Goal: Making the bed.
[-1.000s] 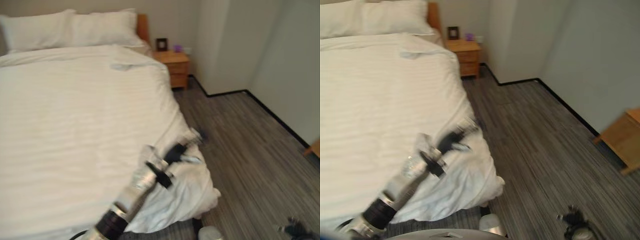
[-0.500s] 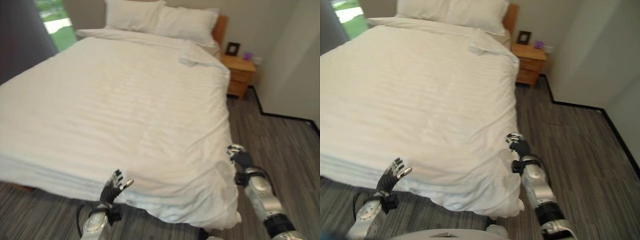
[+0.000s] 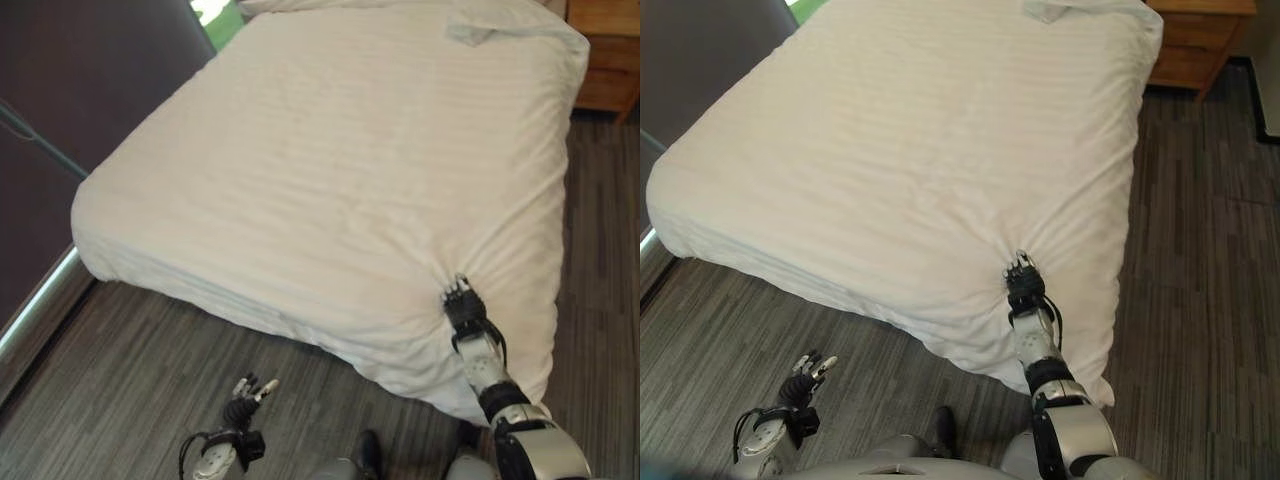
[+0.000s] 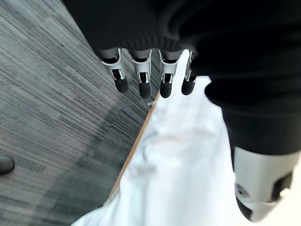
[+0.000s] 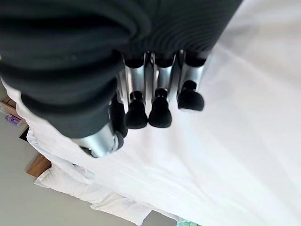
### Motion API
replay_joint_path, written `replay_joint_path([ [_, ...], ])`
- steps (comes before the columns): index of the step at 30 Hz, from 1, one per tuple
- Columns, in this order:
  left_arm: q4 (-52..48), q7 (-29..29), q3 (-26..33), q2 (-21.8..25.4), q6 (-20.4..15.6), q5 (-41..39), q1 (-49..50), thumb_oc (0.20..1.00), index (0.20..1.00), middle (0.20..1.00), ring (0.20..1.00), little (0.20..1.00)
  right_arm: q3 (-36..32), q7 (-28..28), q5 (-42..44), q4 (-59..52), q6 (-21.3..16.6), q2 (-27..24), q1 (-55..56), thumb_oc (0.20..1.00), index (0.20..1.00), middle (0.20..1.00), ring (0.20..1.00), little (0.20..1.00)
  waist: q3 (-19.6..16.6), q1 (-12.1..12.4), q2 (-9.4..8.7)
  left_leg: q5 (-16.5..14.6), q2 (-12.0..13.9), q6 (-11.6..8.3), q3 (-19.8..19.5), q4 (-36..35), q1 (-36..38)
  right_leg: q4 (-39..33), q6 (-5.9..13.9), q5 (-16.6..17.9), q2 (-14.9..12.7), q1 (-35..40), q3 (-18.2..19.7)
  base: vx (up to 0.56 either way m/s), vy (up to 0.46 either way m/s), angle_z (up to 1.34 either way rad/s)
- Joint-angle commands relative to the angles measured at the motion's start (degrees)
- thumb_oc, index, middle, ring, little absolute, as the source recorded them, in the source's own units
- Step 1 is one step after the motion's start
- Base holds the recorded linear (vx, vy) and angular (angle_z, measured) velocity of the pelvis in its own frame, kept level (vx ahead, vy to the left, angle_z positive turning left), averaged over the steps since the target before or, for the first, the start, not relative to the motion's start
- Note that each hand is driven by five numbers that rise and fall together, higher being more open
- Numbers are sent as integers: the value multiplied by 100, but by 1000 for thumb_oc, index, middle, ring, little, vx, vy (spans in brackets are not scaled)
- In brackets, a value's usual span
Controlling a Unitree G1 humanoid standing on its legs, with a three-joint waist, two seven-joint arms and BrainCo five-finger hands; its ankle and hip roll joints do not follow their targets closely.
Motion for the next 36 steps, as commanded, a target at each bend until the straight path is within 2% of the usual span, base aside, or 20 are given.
replay_joint_path([
  [1,-408,-74,-119,37,-351,-15,-473,1000,1000,1000,1000,1000,-1051,-985,-135,1303,-53,-651,816,200,200,200,200,200,429,-136,291,397,224,-338,78,-80,-351,103,316,-230,-342,-78,119,-67,67,-24],
  [6,-1105,-222,-305,241,-265,55,-705,1000,1000,1000,1000,1000,-1943,-913,-79,1364,-25,-1199,1862,200,200,200,200,200,614,-852,-69,273,161,-225,172,-80,-236,263,304,-37,-297,-233,731,-80,72,-17],
  [7,-1281,-269,-336,274,-245,5,-769,1000,1000,1000,1000,1000,-2079,-865,-46,1387,19,-1226,2106,200,200,200,200,200,690,-1021,-122,267,217,-177,159,-80,-164,780,251,-405,-143,-313,1004,-151,123,-2],
  [8,-1587,-378,-304,329,-198,-133,-785,1000,1000,1000,1000,1000,-2051,-791,-331,1461,107,-1293,2370,200,200,200,200,200,762,-1070,-171,247,312,-91,343,-80,39,1673,186,-842,-61,-319,799,-112,103,14],
  [9,-1607,-378,-298,334,-186,-135,-774,1000,1000,1000,1000,1000,-2051,-789,-336,1460,109,-1291,2371,200,200,200,200,200,771,-1054,-185,270,312,-92,366,-80,39,1732,169,-851,-62,-360,827,-89,141,-26],
  [10,-2080,-556,-280,429,-152,-347,-732,1000,1000,1000,1000,1000,-1997,-770,-668,1524,178,-1399,2474,492,492,492,492,492,794,-1027,-195,274,414,-48,586,-80,143,2381,104,-1074,-141,-231,436,-89,66,-68],
  [11,-2340,-758,-297,526,-144,-509,-672,1000,1000,1000,1000,1000,-1967,-699,-907,1559,222,-1455,2557,1000,1000,1000,1000,1000,784,-1007,-215,280,477,-31,684,-80,176,2710,14,-1256,-98,-154,365,-128,83,-118],
  [12,-3176,-1508,-411,746,16,-1351,-504,1000,1000,1000,1000,1000,-1905,-504,-1323,1474,302,-1577,2733,1000,1000,1000,1000,1000,714,-908,-265,356,586,-42,944,-80,227,2962,-34,-1447,-52,109,209,-25,36,-115],
  [14,-3180,-1509,-413,749,21,-1353,-500,1000,1000,1000,1000,1000,-1906,-506,-1324,1476,303,-1575,2737,1000,1000,1000,1000,1000,686,-900,-279,247,554,-84,849,-80,277,2974,35,-1542,-60,143,303,28,-24,-98],
  [16,-4249,-2444,-329,1053,434,-2300,-50,1000,1000,1000,1000,1000,-1696,-356,-1894,1185,299,-1534,2801,1000,1000,1000,1000,1000,405,-532,-401,387,752,-162,1243,-80,281,2561,74,-1516,-239,837,-372,-70,-181,-102],
  [21,-4997,-2916,-130,1185,715,-2986,235,1000,1000,1000,1000,1000,-559,-346,-3010,125,106,-1458,2255,1000,1000,1000,1000,1000,-19,115,-431,845,1392,-506,2349,-68,469,858,241,-1105,-484,1752,-1735,-135,-281,-154],
  [24,-5143,-3032,-277,1265,807,-3043,214,1000,1000,1000,1000,1000,-94,-398,-3659,-266,115,-1598,2154,1000,1000,1000,1000,1000,-65,171,-361,1040,1644,-709,2593,-75,614,297,264,-799,-391,1798,-1565,-109,-384,-208],
  [29,-4989,-2672,-11,807,202,-2627,406,1000,1000,1000,1000,1000,153,-438,-4450,-1604,16,-1847,2676,1000,1000,1000,1000,1000,-28,-37,-41,1560,2137,-1046,2663,-8,871,147,24,-1287,92,2081,-1322,-27,-413,-94],
  [30,-4907,-1943,222,613,-143,-1742,548,1000,1000,1000,1000,1000,278,-550,-4794,-2180,-11,-1999,2739,1000,1000,1000,1000,1000,60,-40,27,1833,2390,-1147,2604,377,836,103,-119,-1624,295,2237,-1197,-3,-298,-45],
  [31,-4924,-1925,219,598,-131,-1723,554,1000,1000,1000,1000,1000,277,-556,-4799,-2200,1,-2007,2749,1000,1000,1000,1000,1000,65,-42,51,1821,2427,-1150,2600,412,825,103,-135,-1626,321,2239,-1197,-10,-392,-38],
  [32,-4823,-1426,411,737,-309,-788,576,1000,1000,1000,1000,1000,335,-604,-4832,-2360,-22,-2075,2736,1000,1000,1000,1000,1000,181,18,76,2156,2538,-1219,2262,655,751,103,-192,-1671,371,2301,-1148,-22,-411,-53],
  [33,-4739,-812,640,735,-470,913,694,1000,1000,1000,1000,1000,474,-686,-5178,-2949,-69,-2282,2755,1000,1000,1000,1000,1000,367,220,-31,2157,2502,-1168,993,1800,375,103,-364,-1828,418,2245,-880,-21,-404,-85],
  [34,-4741,-802,634,727,-469,931,693,1000,1000,1000,1000,1000,469,-689,-5183,-2969,-56,-2283,2766,1000,1000,1000,1000,1000,357,209,-18,2141,2522,-1168,967,1838,335,103,-370,-1825,432,2236,-893,-78,-542,-120],
  [35,-4369,-412,599,400,-479,1430,770,1000,1000,1000,1000,1000,612,-588,-5264,-3504,-107,-2380,2831,1000,1000,1000,1000,1000,428,366,-239,1819,2250,-820,105,2871,71,103,-498,-1655,381,2029,-561,-68,-238,-114],
  [36,-4357,-405,589,396,-487,1437,763,1000,1000,1000,1000,1000,604,-589,-5266,-3517,-98,-2383,2841,1000,1000,1000,1000,1000,402,366,-224,1789,2267,-815,87,2926,12,103,-496,-1651,391,2002,-566,-75,-519,-91],
])
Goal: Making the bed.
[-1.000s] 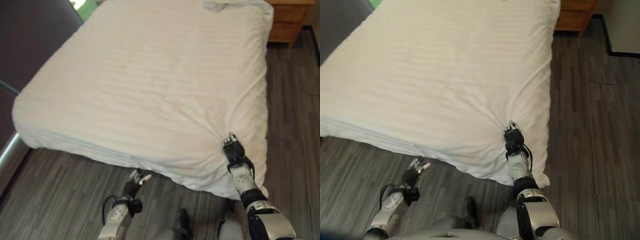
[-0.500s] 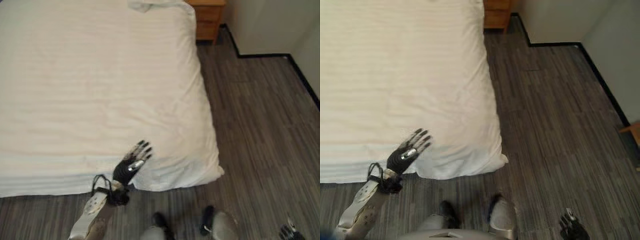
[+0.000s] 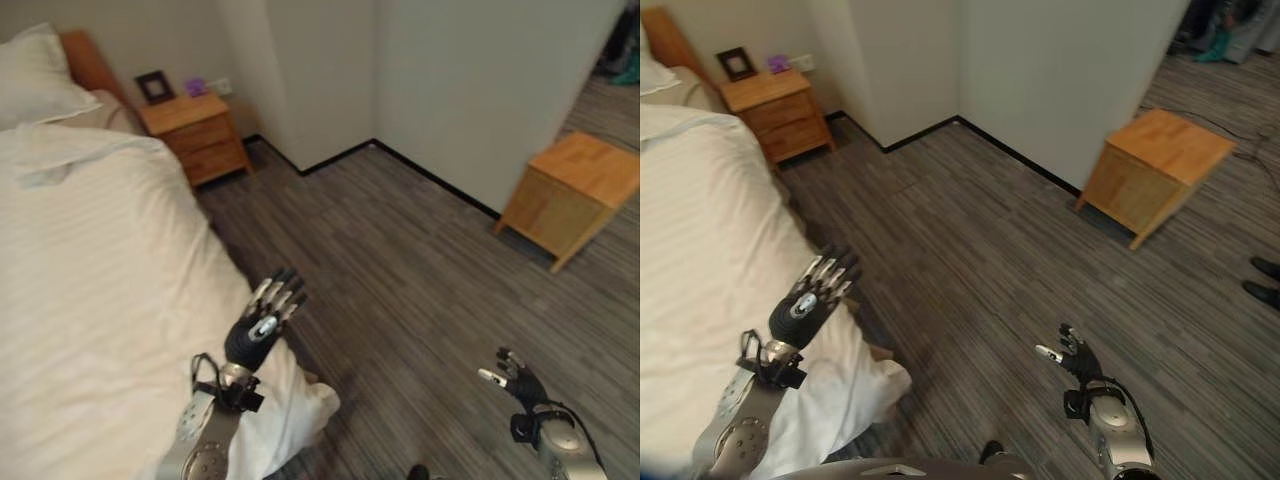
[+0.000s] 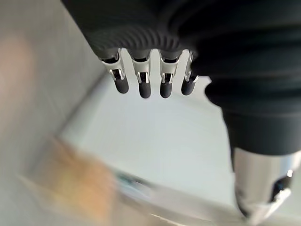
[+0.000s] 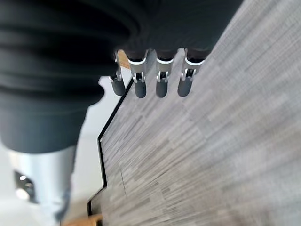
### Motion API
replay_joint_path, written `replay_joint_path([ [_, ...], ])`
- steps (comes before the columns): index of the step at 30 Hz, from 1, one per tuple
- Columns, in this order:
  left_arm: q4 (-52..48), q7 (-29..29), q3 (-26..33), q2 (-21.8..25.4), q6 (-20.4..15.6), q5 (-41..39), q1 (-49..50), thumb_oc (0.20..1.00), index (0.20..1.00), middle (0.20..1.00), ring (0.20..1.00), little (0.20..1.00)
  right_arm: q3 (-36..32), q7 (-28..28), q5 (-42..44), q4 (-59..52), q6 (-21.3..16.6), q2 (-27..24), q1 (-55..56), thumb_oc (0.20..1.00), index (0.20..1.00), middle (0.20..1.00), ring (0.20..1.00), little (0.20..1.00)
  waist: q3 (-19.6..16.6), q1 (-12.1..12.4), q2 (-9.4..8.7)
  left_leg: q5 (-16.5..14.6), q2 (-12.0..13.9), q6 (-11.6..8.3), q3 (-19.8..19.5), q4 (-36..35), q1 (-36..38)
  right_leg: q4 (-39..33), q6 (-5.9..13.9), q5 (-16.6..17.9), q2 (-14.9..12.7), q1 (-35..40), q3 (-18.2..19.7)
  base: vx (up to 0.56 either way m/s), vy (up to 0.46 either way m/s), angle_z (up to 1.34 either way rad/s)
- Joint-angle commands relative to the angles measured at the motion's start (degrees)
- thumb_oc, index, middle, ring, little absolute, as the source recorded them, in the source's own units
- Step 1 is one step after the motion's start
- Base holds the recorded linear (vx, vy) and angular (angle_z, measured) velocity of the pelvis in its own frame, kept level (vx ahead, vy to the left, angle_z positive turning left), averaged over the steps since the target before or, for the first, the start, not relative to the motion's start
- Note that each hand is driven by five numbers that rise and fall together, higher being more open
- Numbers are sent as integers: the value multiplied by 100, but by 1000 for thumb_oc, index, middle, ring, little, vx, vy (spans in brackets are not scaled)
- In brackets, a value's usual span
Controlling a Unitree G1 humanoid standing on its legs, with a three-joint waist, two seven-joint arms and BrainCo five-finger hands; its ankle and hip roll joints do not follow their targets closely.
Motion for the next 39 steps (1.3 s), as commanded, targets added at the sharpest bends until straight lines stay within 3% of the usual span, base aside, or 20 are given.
replay_joint_path([
  [1,590,922,-481,-370,-491,1674,-415,1000,1000,1000,1000,1000,-16,88,-396,-1397,-333,-472,-436,1000,1000,1000,1000,1000,496,336,-96,476,-864,432,-1366,1854,-875,-201,443,-457,-745,107,661,-13,-270,-139],
  [2,603,928,-490,-371,-498,1680,-426,1000,1000,1000,1000,1000,-26,89,-396,-1411,-324,-472,-427,1000,1000,1000,1000,1000,476,329,-73,445,-841,432,-1395,1914,-933,-201,443,-458,-722,88,648,-7,-476,-137],
  [3,712,1219,-550,-361,-485,2310,-540,1000,1000,1000,1000,1000,30,188,-443,-1846,-358,-571,-440,1000,1000,1000,1000,1000,602,480,-280,10,-1589,552,-1937,3480,-1664,-201,375,-413,-725,71,958,-3,-190,-138],
  [4,719,1223,-554,-363,-488,2313,-549,1000,1000,1000,1000,1000,23,190,-444,-1853,-353,-571,-438,1000,1000,1000,1000,1000,577,468,-283,22,-1598,565,-1945,3492,-1715,-201,378,-401,-732,37,945,5,-270,-75],
  [7,1122,1371,-849,-490,-411,2618,-735,1000,1000,1000,1000,1000,210,237,-544,-2186,-394,-586,-521,1000,1000,1000,1000,1000,724,577,-332,-432,-2317,606,-1988,4515,-2443,-201,388,-357,-538,150,1324,69,-131,-97],
  [10,1452,1434,-1006,-607,-375,2478,-823,1000,1000,1000,1000,1000,377,242,-624,-2370,-410,-551,-604,1000,1000,1000,1000,1000,724,634,-336,-241,-2238,511,-1139,3376,-2686,-201,370,-417,-313,272,1466,230,-96,-77],
  [11,1601,1448,-1059,-658,-347,2404,-906,1000,1000,1000,1000,1000,371,170,-765,-2430,-431,-555,-615,1000,1000,1000,1000,1000,642,638,-250,-97,-1848,586,-561,1624,-2303,-201,397,-603,-95,435,1442,308,-30,-97],
  [12,1605,1449,-1061,-663,-350,2405,-909,1000,1000,1000,1000,1000,370,169,-766,-2432,-431,-560,-614,1000,1000,1000,1000,1000,659,663,-283,-41,-1886,603,-504,1521,-2239,-201,406,-583,-144,435,1468,360,22,-95],
  [14,1768,1506,-1179,-702,-302,2565,-1015,1000,1000,1000,1000,1000,367,126,-804,-2405,-459,-521,-614,1000,1000,1000,1000,1000,557,559,-240,51,-1784,674,283,-246,-1711,-201,489,-782,29,613,1321,406,87,-58],
  [15,1764,1540,-1251,-705,-274,2603,-1086,1000,1000,1000,1000,1000,362,94,-799,-2376,-475,-496,-588,1000,1000,1000,1000,1000,406,423,-181,183,-1624,480,785,-1326,-1474,-201,589,-984,143,796,1165,539,124,-18],
  [18,1855,1588,-1239,-720,-266,2589,-983,1000,1000,1000,1000,1000,549,87,-927,-2076,-375,-264,-650,1000,1000,1000,1000,1000,89,424,-344,71,-2214,967,397,-2502,-690,-201,779,-928,114,1222,894,519,86,50],
  [20,1827,1586,-1223,-665,-237,2605,-944,1000,1000,1000,1000,1000,564,65,-974,-1961,-359,-175,-613,1000,1000,1000,1000,1000,59,465,-453,38,-2319,1031,427,-2557,-573,2,851,-759,72,1277,849,370,38,36],
  [22,1708,1574,-1149,-536,-191,2570,-842,1000,1000,1000,1000,1000,546,40,-1066,-1901,-317,-14,-518,1000,1000,1000,1000,1000,8,486,-563,-198,-2407,1232,542,-2671,-307,981,1150,-505,-69,977,805,399,100,14],
  [23,1622,1612,-1071,-373,-154,2642,-806,1000,1000,1000,1000,1000,487,19,-1254,-1896,-259,30,-459,1000,1000,1000,1000,1000,43,440,-612,-502,-2454,1429,509,-2706,-24,2417,1638,170,-366,294,767,389,83,41],
  [25,1631,1720,-1045,-316,-70,2639,-873,1000,1000,1000,1000,1000,429,-49,-1451,-1854,-190,38,-404,1000,1000,1000,1000,1000,132,345,-535,-674,-2435,1533,343,-2706,240,3466,1638,747,-593,-270,853,350,40,71],
  [27,1545,1854,-961,-197,-42,2647,-1019,1000,1000,1000,1000,1000,282,-202,-1616,-1867,-134,5,-348,1000,1000,1000,1000,1000,275,211,-347,-723,-2291,1581,183,-2706,396,3760,1638,659,-754,-801,917,326,35,54],
  [30,1520,1931,-799,-137,-101,2574,-1117,1000,1000,1000,1000,1000,18,-232,-1596,-2191,-140,-44,-159,1000,1000,1000,1000,1000,357,13,-273,-875,-2257,1421,-225,-2706,593,2856,1386,136,-1012,-1085,838,440,-100,114],
  [31,1584,1957,-713,-156,-131,2492,-1134,1000,1000,1000,1000,1000,31,-225,-1544,-2193,-124,-7,-128,1000,1000,1000,1000,1000,325,-95,-283,-1000,-2213,1246,-446,-2706,722,1544,1223,16,-912,-1043,908,569,-288,95],
  [35,1664,1995,-535,-101,-165,2500,-1246,1000,1000,1000,1000,1000,35,-196,-1563,-2324,-132,49,-76,1000,1000,1000,1000,1000,267,-307,-346,-1258,-2103,962,-909,-2706,983,-201,1388,535,-849,-1554,1759,403,-226,117],
  [39,1694,2045,-386,-122,-223,2577,-1218,1000,1000,1000,1000,1000,28,-121,-1672,-2420,-125,3,-39,1000,1000,1000,1000,1000,179,-319,-361,-1575,-1987,843,-1195,-2706,1452,-193,1483,745,-983,-1523,1771,444,-255,94],
])
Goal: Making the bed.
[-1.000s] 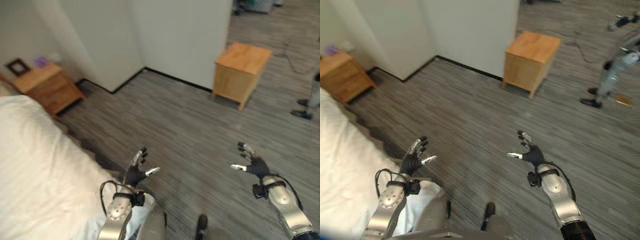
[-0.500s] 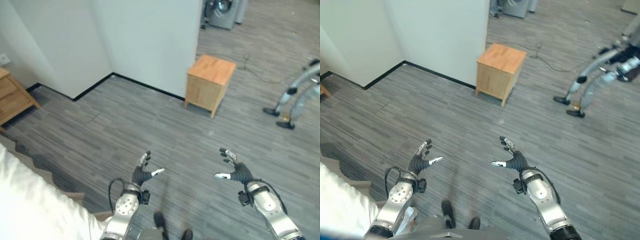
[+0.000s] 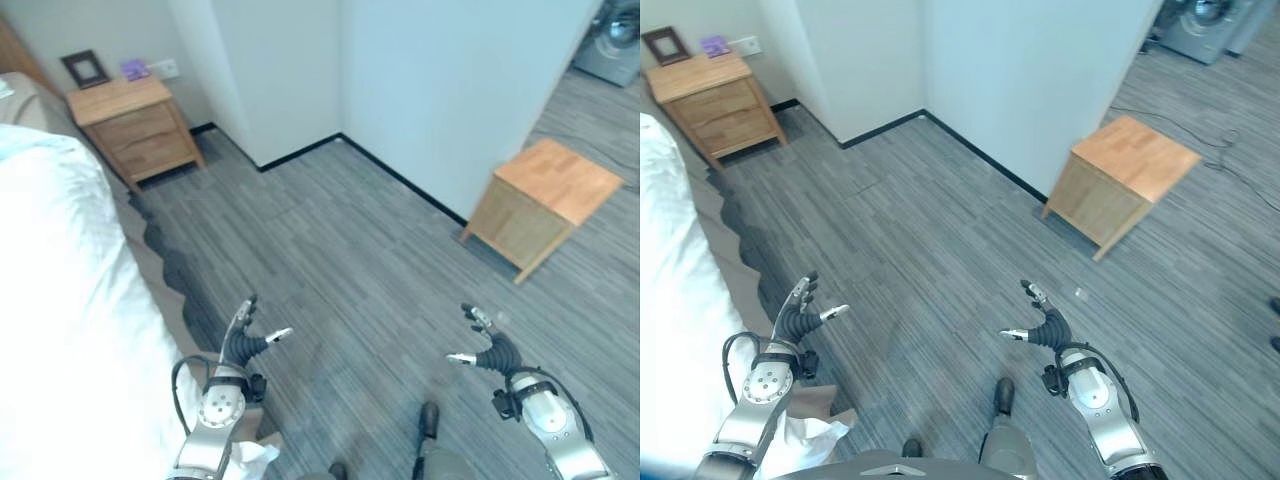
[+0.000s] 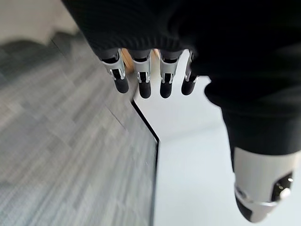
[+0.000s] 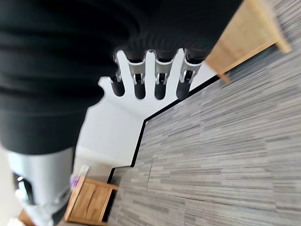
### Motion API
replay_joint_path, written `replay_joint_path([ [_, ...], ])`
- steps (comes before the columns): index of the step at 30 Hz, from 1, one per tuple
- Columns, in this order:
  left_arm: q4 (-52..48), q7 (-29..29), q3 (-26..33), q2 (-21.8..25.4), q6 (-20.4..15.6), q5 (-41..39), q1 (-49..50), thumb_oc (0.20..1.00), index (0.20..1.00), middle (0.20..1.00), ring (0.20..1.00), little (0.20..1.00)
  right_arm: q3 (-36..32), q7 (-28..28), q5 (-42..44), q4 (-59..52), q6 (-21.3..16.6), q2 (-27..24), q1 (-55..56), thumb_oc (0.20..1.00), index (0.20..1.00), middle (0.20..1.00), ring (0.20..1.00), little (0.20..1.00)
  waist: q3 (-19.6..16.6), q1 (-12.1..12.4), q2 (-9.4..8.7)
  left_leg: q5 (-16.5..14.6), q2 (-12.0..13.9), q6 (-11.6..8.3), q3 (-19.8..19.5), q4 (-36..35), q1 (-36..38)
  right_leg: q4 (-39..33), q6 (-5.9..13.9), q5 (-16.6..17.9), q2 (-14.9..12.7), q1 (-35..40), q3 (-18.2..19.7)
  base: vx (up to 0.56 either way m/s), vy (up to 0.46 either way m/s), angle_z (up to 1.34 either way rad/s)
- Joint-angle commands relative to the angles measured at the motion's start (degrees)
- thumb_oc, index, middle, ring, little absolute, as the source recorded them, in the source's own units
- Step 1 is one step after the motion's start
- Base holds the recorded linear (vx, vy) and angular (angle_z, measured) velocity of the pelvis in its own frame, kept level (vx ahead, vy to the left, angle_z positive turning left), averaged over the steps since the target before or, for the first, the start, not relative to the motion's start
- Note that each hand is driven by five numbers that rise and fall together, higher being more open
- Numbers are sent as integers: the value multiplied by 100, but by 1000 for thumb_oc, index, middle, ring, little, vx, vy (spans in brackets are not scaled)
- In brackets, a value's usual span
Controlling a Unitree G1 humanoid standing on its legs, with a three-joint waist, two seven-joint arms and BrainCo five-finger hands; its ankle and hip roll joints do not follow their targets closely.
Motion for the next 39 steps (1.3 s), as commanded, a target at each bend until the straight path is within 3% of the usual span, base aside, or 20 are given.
replay_joint_path([
  [1,-414,142,34,32,-384,56,-103,1000,1000,1000,1000,1000,-305,-7,-65,-442,-207,-54,-417,1000,1000,1000,1000,1000,79,2,43,-295,505,-659,1065,169,572,215,282,465,-138,-207,-190,517,-456,62],
  [2,-424,140,31,-134,-416,-191,-22,1000,1000,1000,1000,1000,-190,41,-183,-486,-227,-292,-561,1000,1000,1000,1000,1000,143,36,179,99,840,-799,899,1832,118,287,28,321,65,122,-268,374,-386,62],
  [3,-427,139,36,-136,-415,-191,-23,1000,1000,1000,1000,1000,-188,42,-182,-485,-226,-293,-565,1000,1000,1000,1000,1000,129,16,172,102,837,-802,876,1863,69,286,21,331,55,101,-283,301,-381,53],
  [5,-462,82,-16,-354,-420,-508,35,1000,1000,1000,1000,1000,-142,66,-114,-524,-234,-412,-600,1000,1000,1000,1000,1000,340,155,153,599,866,-757,740,3245,-689,178,-269,161,157,581,-465,173,-342,28],
  [7,-509,-40,-127,-330,-421,-551,-66,1000,1000,1000,1000,1000,-118,48,26,-673,-239,-536,-704,1000,1000,1000,1000,1000,498,202,66,880,1037,-724,1030,4024,-1180,116,-487,-68,207,906,-671,261,-408,23],
  [8,-543,-59,-190,-324,-417,-525,-81,1000,1000,1000,1000,1000,-80,42,42,-664,-232,-551,-754,1000,1000,1000,1000,1000,524,199,107,824,1256,-817,1278,4058,-1283,116,-494,-285,283,1062,-758,343,-311,43],
  [9,-567,-55,-251,-408,-397,-477,-115,1000,1000,1000,1000,1000,-35,-6,-24,-602,-197,-536,-897,1000,1000,1000,1000,1000,575,253,155,739,1236,-852,1640,3696,-1509,116,-542,-412,299,1209,-863,275,-188,48],
  [12,-568,-28,-276,-464,-386,-458,-113,1000,1000,1000,1000,1000,-52,-51,-46,-618,-183,-499,-951,1000,1000,1000,1000,1000,526,262,179,578,990,-769,1812,2974,-1677,116,-487,-493,326,1309,-938,260,-75,22],
  [14,-563,-5,-276,-489,-380,-391,-75,1000,1000,1000,1000,1000,-53,-71,-46,-616,-186,-431,-926,1000,1000,1000,1000,1000,435,258,245,576,853,-768,2080,1791,-1713,116,-374,-645,407,1429,-988,438,14,10],
  [15,-579,-7,-299,-542,-380,-310,-11,1000,1000,1000,1000,1000,-6,-90,-167,-570,-179,-413,-885,1000,1000,1000,1000,1000,376,289,358,1155,820,-828,2372,627,-1718,116,-323,-786,514,1590,-1113,358,31,36],
  [17,-575,-11,-300,-577,-370,-265,33,1000,1000,1000,1000,1000,13,-84,-226,-546,-163,-417,-880,1000,1000,1000,1000,1000,347,301,401,1541,786,-813,2517,-9,-1637,116,-343,-833,565,1686,-1238,280,17,29],
  [21,-609,-30,-209,-601,-350,-297,195,1000,1000,1000,1000,1000,94,-47,-203,-420,-113,-395,-977,1000,1000,1000,1000,1000,233,425,325,1759,1059,-1071,2613,-133,-1990,116,-286,-1114,660,2231,-1247,419,16,13],
  [23,-648,-47,-130,-585,-340,-322,320,1000,1000,1000,1000,1000,111,-12,-198,-436,-105,-350,-936,1000,1000,1000,1000,1000,201,475,328,1917,1150,-1022,2812,-133,-1872,116,-294,-1149,697,2342,-1194,430,57,-7],
  [30,-675,-28,-71,-547,-321,-346,445,1000,1000,1000,1000,1000,202,-10,-301,-378,-85,-188,-906,1000,1000,1000,1000,1000,8,585,126,1898,1113,-987,2885,-133,-1709,241,-222,-1383,547,2587,-1062,253,40,-16],
  [31,-676,-44,-69,-520,-294,-364,434,1000,1000,1000,1000,1000,237,5,-324,-382,-92,-145,-885,1000,1000,1000,1000,1000,-39,629,56,1832,1065,-915,2892,-133,-1660,479,-185,-1403,479,2573,-1045,512,218,14],
  [32,-724,-72,-173,-350,-175,-348,309,1000,1000,1000,1000,1000,331,13,-433,-394,-69,22,-767,1000,1000,1000,1000,1000,-22,615,-171,1396,791,-556,2976,-133,-1335,2194,205,-774,69,2059,-1044,820,410,16],
  [33,-761,-52,-336,-133,-163,-298,127,1000,1000,1000,1000,1000,431,24,-451,-403,-51,95,-777,1000,1000,1000,1000,1000,200,350,-151,973,557,-275,2782,-133,-918,3738,369,-51,-153,1004,-566,710,398,16],
  [34,-795,-66,-355,-94,-167,-330,51,1000,1000,1000,1000,1000,501,46,-421,-354,-57,131,-840,1000,1000,1000,1000,1000,266,322,-78,973,617,-199,2840,-133,-898,3912,243,-139,-155,515,-452,423,212,11],
  [37,-865,-119,-373,-14,-203,-465,-94,1000,1000,1000,1000,1000,495,36,-390,-491,-60,132,-824,1000,1000,1000,1000,1000,386,161,38,899,658,-337,2569,-133,-795,3024,-19,-695,-155,261,-535,236,-45,101],
  [39,-875,-168,-444,-7,-264,-562,-174,1000,1000,1000,1000,1000,479,44,-243,-585,-126,105,-780,1000,1000,1000,1000,1000,378,36,33,855,621,-437,2339,-133,-792,1545,-93,-705,73,262,-223,208,-110,136],
])
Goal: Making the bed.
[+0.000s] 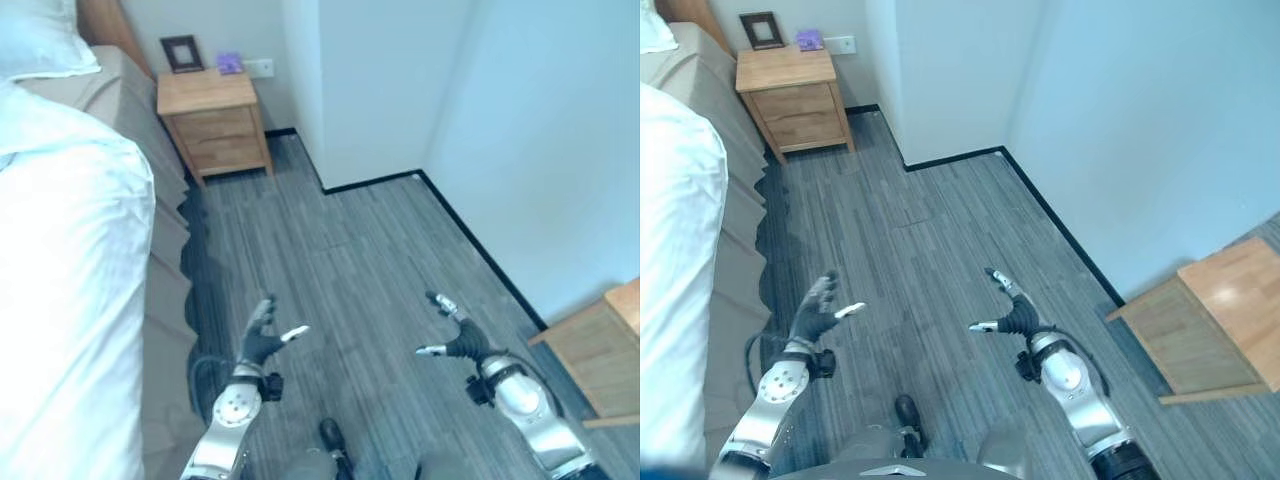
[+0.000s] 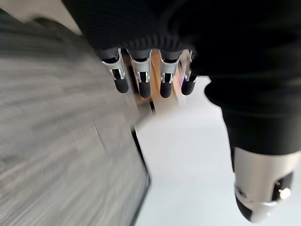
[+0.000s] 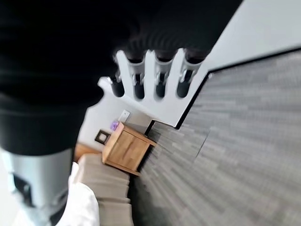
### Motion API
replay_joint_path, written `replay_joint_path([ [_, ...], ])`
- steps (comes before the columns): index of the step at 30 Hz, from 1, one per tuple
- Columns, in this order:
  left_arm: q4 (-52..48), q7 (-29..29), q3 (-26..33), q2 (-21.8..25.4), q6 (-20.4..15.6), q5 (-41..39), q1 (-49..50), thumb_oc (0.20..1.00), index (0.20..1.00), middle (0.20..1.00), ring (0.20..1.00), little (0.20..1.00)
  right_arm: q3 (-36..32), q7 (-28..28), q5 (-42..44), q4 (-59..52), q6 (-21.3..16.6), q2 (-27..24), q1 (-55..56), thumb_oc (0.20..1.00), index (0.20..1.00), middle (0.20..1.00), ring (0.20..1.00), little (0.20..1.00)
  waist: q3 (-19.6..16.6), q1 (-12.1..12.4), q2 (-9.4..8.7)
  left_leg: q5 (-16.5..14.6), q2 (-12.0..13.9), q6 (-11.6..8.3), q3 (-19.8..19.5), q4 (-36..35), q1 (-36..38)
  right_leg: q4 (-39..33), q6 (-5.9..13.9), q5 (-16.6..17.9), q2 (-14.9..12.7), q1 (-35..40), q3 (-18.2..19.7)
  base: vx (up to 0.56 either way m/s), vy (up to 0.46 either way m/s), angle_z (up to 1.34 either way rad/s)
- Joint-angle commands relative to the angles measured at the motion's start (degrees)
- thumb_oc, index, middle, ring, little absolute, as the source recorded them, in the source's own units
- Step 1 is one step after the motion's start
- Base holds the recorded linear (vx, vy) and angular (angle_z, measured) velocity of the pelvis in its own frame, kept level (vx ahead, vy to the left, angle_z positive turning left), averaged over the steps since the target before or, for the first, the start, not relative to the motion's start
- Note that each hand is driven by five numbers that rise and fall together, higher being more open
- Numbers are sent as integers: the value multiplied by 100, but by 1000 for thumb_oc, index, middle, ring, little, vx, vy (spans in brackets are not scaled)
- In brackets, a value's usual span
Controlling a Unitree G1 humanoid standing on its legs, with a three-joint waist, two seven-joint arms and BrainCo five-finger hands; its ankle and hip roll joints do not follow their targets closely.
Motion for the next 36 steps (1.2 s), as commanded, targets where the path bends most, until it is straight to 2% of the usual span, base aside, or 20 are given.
replay_joint_path([
  [1,-448,15,331,221,-279,-107,182,1000,1000,1000,1000,1000,-550,-73,113,-234,-339,-3,-524,1000,1000,1000,1000,1000,-113,273,-190,728,470,-401,-295,-134,169,-2981,82,-13,294,1199,68,191,-111,130],
  [2,-457,-30,300,215,-331,-180,144,1000,1000,1000,1000,1000,-550,-85,147,-228,-367,-25,-474,1000,1000,1000,1000,1000,-115,183,-233,630,383,-409,-494,-134,221,-3636,100,61,389,1191,489,252,-137,127],
  [3,-452,-133,232,232,-352,-264,3,1000,1000,1000,1000,1000,-598,-76,211,-203,-347,-14,-335,1000,1000,1000,1000,1000,-173,47,-263,497,276,-435,-816,-134,287,-4328,190,359,456,1218,1178,311,-172,83],
  [5,-484,-190,226,212,-381,-172,2,1000,1000,1000,1000,1000,-602,-33,164,-222,-346,18,-223,1000,1000,1000,1000,1000,-274,60,-302,419,215,-438,-933,-134,448,-4278,213,491,300,1379,1054,213,-140,121],
  [7,-449,-217,180,113,-383,-122,-1,1000,1000,1000,1000,1000,-575,-50,75,-98,-350,-4,-266,1000,1000,1000,1000,1000,-390,70,-296,397,210,-461,-1000,-134,544,-4346,207,597,301,1519,942,179,-161,171],
  [10,-458,-384,189,-4,-362,-231,228,1000,1000,1000,1000,1000,-711,28,25,-121,-323,-107,-112,1000,1000,1000,1000,1000,-591,29,-149,395,285,-512,-1131,-134,657,-4383,125,437,366,1813,677,150,-121,67],
  [17,-396,-433,259,-90,-310,-377,464,1000,1000,1000,1000,1000,-705,119,134,39,-252,-126,-51,1000,1000,1000,1000,1000,-637,51,-43,455,405,-610,-1171,-134,779,-4383,15,259,447,2066,498,40,-73,2],
  [18,945,-82,534,-73,-164,-535,501,1000,1000,1000,1000,1000,-1600,-514,2573,2014,-274,184,6,1000,1000,1000,1000,1000,-473,234,-261,165,266,-606,-615,515,90,-4383,-86,296,475,1819,-625,89,30,10],
  [19,683,-117,492,9,-179,-437,381,1000,1000,1000,1000,1000,-1602,-502,2427,1817,-263,108,-115,1000,1000,1000,1000,1000,-606,186,-205,214,208,-515,-610,78,345,-4307,-31,349,542,1882,-639,89,58,22],
  [20,684,-117,491,8,-180,-438,380,1000,1000,1000,1000,1000,-1603,-502,2427,1817,-263,108,-115,1000,1000,1000,1000,1000,-603,186,-204,222,204,-514,-610,63,355,-4307,-29,349,541,1885,-640,78,199,26],
  [21,498,-124,435,141,-64,-264,183,1000,1000,1000,1000,1000,-1569,-550,2213,1793,-177,79,-335,1000,1000,1000,1000,1000,-595,179,-139,165,183,-362,-635,-134,502,-3365,34,333,418,1590,-703,1,169,25],
  [22,349,-121,407,235,-8,-192,55,1000,1000,1000,1000,1000,-1501,-565,2117,1767,-133,86,-514,1000,1000,1000,1000,1000,-528,166,-103,100,161,-272,-643,-134,586,-2692,178,524,292,1272,-674,0,171,9],
  [23,347,-122,411,236,-5,-192,51,1000,1000,1000,1000,1000,-1501,-565,2116,1769,-133,87,-521,1000,1000,1000,1000,1000,-530,173,-112,98,149,-266,-634,-134,580,-2654,183,507,277,1244,-658,12,101,-14],
  [24,204,-128,408,311,6,-103,-26,1000,1000,1000,1000,1000,-1467,-535,2160,1767,-100,112,-596,1000,1000,1000,1000,1000,-483,138,-70,40,179,-221,-627,-134,669,-2213,309,648,165,1100,-647,55,56,-31],
  [26,158,-71,425,329,49,77,-100,1000,1000,1000,1000,1000,-1431,-519,2222,1858,-35,209,-717,1000,1000,1000,1000,1000,-438,66,-46,-57,233,-246,-708,-134,804,-1970,359,738,182,790,-484,142,32,-21],
  [29,157,-36,458,255,67,164,-149,1000,1000,1000,1000,1000,-1410,-525,2327,1822,21,329,-684,1000,1000,1000,1000,1000,-484,-26,-58,-97,287,-366,-802,-134,887,-2676,192,560,378,571,-492,277,-62,-1],
  [31,151,-46,462,225,55,182,-107,1000,1000,1000,1000,1000,-1433,-497,2508,1775,-37,385,-548,1000,1000,1000,1000,1000,-523,-110,-63,-211,333,-478,-874,-134,1046,-3657,126,686,428,564,-607,476,-145,9],
  [33,241,-84,460,227,71,280,-154,1000,1000,1000,1000,1000,-1443,-475,2529,1802,-69,441,-454,1000,1000,1000,1000,1000,-513,-167,-72,-325,431,-638,-918,-134,1283,-4282,218,945,287,367,-760,481,-187,31],
  [35,332,-55,487,260,52,510,-185,1000,1000,1000,1000,1000,-1515,-466,2377,1697,-51,463,-289,1000,1000,1000,1000,1000,-519,-304,-51,-554,545,-785,-1032,-134,1713,-4358,318,1037,148,19,-569,676,-308,30],
  [36,315,-69,524,253,14,488,-158,1000,1000,1000,1000,1000,-1522,-408,2335,1656,-59,439,-211,1000,1000,1000,1000,1000,-542,-336,-70,-621,535,-800,-1101,-134,1902,-4310,287,1070,180,132,-517,730,-313,45],
])
